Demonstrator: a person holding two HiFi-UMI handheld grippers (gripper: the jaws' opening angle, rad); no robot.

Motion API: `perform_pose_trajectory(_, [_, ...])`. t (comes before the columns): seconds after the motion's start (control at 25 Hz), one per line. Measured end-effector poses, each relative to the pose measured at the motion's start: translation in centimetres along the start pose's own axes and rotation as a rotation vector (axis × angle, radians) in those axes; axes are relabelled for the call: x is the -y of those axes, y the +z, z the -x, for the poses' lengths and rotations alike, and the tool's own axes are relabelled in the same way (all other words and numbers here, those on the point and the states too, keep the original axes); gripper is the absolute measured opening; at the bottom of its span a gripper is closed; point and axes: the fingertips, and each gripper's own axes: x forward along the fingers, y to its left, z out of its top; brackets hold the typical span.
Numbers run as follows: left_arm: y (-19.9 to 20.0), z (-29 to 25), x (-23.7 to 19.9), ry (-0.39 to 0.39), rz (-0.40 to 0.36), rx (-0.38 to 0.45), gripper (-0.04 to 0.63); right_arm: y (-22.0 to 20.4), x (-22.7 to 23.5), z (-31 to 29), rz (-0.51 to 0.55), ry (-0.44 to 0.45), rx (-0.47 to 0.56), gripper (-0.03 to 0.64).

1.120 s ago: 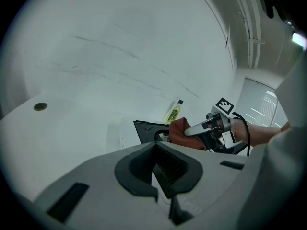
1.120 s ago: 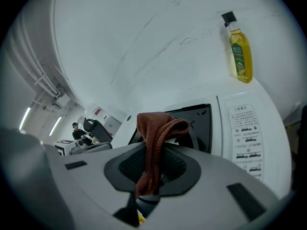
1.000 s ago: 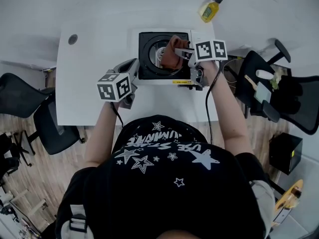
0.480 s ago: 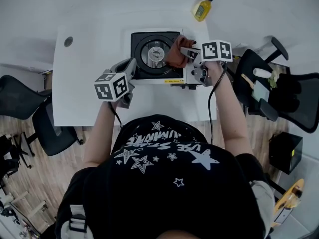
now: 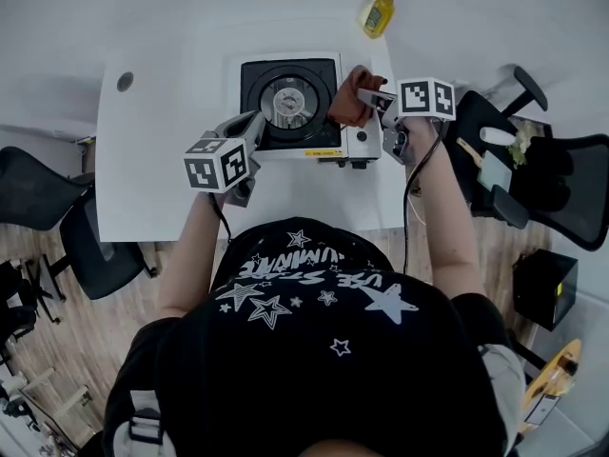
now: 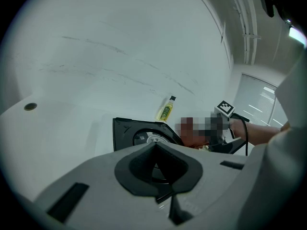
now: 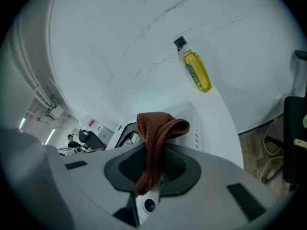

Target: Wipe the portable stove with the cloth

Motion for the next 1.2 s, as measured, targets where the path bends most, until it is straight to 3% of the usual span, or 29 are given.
perform_pose_trajectory(0.72, [0.7, -0.1, -0.1, -0.016, -0.006, 0.010, 0.005, -0.1, 4.6, 4.5, -0.101, -0.088, 0.088, 0.063])
perform_pose_trajectory(0.96, [0.9, 0.6, -0.9, -0.016, 0.002, 0.012, 0.005, 1.1, 2.3, 6.1, -0.117, -0.017, 0.186, 0.063])
perform_pose_trajectory(1.2, [1.0, 1.7, -1.6, -0.024, 0.013, 0.020, 0.005, 0.8, 0.0, 6.0, -0.107, -0.013, 0.199, 0.064])
